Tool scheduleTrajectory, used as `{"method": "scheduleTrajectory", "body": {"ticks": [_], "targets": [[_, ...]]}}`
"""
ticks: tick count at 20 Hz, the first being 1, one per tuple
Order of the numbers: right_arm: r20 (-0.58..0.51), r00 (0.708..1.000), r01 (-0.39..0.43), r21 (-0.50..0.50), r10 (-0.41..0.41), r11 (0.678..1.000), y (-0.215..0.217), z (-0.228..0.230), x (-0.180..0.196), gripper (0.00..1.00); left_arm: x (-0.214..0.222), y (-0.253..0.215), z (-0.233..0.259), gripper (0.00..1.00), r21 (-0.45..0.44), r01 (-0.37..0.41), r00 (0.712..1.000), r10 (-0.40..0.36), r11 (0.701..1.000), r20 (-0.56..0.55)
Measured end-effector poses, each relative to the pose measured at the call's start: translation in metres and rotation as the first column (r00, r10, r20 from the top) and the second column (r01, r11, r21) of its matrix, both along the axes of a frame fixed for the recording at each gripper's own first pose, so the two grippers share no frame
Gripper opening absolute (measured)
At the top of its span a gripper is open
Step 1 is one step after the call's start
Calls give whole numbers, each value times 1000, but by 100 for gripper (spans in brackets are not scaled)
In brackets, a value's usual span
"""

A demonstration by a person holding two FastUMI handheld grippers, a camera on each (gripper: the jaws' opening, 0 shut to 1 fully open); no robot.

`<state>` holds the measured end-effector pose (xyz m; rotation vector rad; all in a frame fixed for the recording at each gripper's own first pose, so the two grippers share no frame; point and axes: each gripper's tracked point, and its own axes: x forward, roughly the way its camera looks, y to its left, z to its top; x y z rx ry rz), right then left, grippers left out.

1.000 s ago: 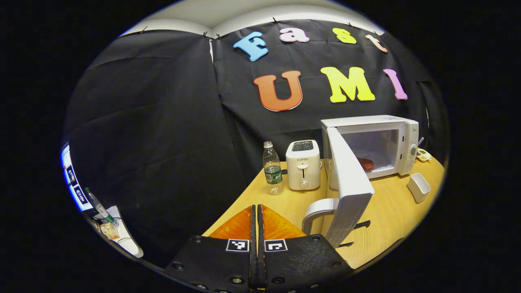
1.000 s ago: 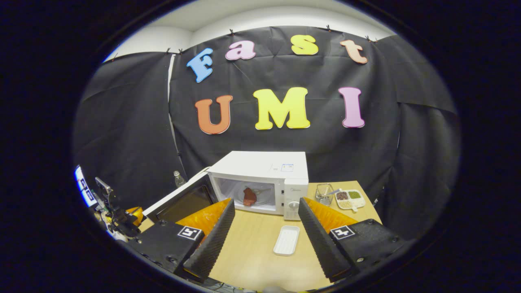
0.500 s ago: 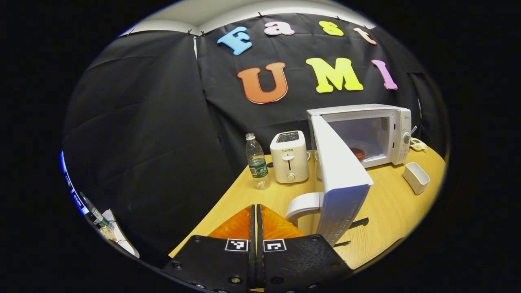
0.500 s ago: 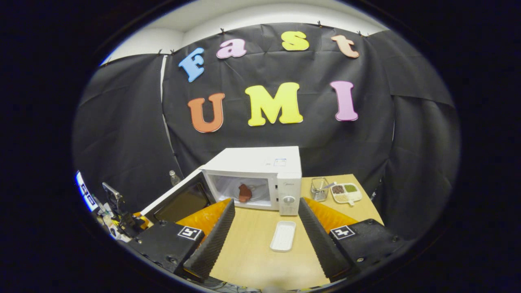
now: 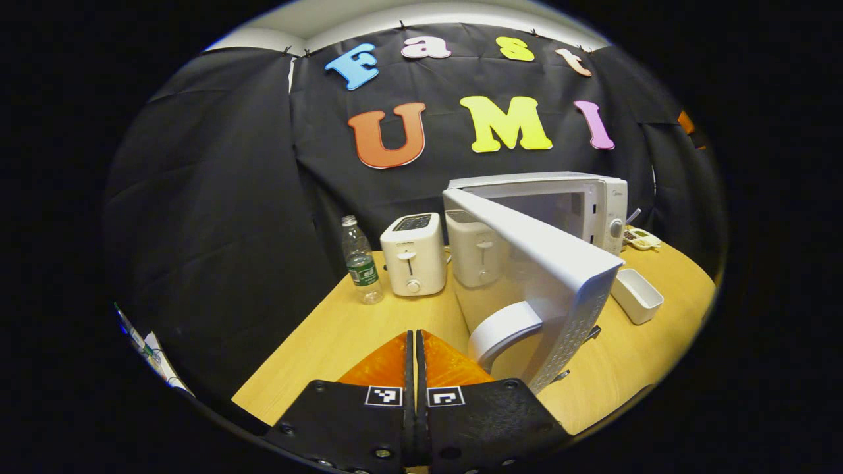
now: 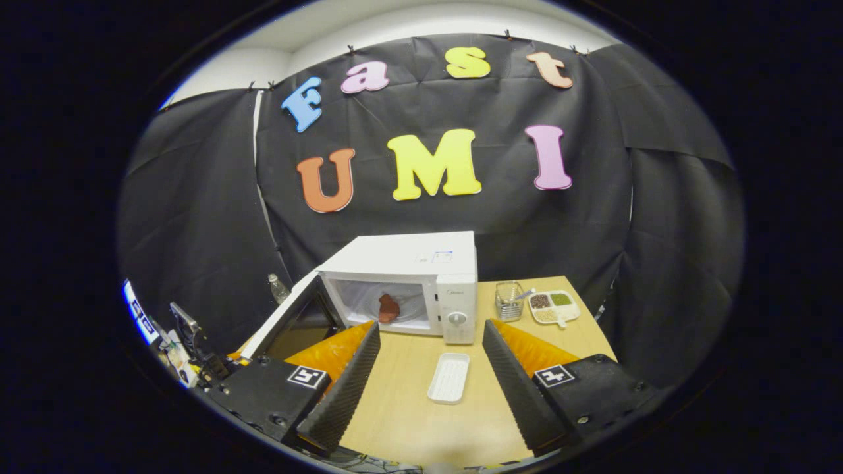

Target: Open the microwave oven with the left hand, put the food in, and close the microwave oven.

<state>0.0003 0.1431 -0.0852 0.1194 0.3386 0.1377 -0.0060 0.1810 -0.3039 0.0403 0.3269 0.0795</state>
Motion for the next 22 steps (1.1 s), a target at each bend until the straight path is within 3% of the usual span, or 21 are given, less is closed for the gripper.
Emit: {"method": "scheduleTrajectory", "body": {"ticks": [1,2,3,6,7,8,9,10,11,12,13,15,16,22], "targets": [[-3,1000,1,-1,-1,1000,-4,-1,-1,91,3,-13,0,0,-11,20,1000,-20,1000,2],[-5,1000,2,0,-2,1000,-7,-1,-1,99,5,-26,2,0,-18,36,999,-36,999,5],[-7,1000,4,3,-4,1000,-12,-2,-1,91,8,-37,3,0,-22,56,998,-56,998,6],[-13,1000,13,0,-13,1000,-28,-3,-2,91,16,-72,12,0,-10,111,994,-111,994,19],[-14,1000,18,0,-18,1000,-35,-4,-3,99,19,-82,13,0,-7,127,992,-127,992,24],[-15,1000,23,2,-23,1000,-42,-4,-4,99,23,-92,16,0,-8,143,989,-143,990,26],[-17,999,28,4,-28,1000,-49,-4,-4,90,27,-102,17,0,-8,159,987,-158,987,29],[-18,999,33,4,-33,999,-56,-4,-4,91,33,-113,19,0,-5,171,985,-171,985,31],[-19,999,36,5,-36,999,-63,-3,-4,99,37,-122,20,0,-1,182,983,-182,983,33],[-22,999,39,5,-38,999,-69,-4,-5,99,43,-131,21,0,0,195,980,-195,981,35],[-23,999,41,6,-41,999,-77,-5,-5,91,48,-140,23,0,4,205,978,-205,979,37],[-25,999,48,10,-48,999,-90,-5,-5,91,63,-159,26,0,12,225,973,-226,974,44],[-28,998,48,9,-48,999,-96,-6,-5,100,69,-168,28,0,19,235,971,-236,972,47],[-43,997,65,-8,-65,998,-134,-11,-2,100,112,-216,37,0,30,271,960,-273,962,68]]}}
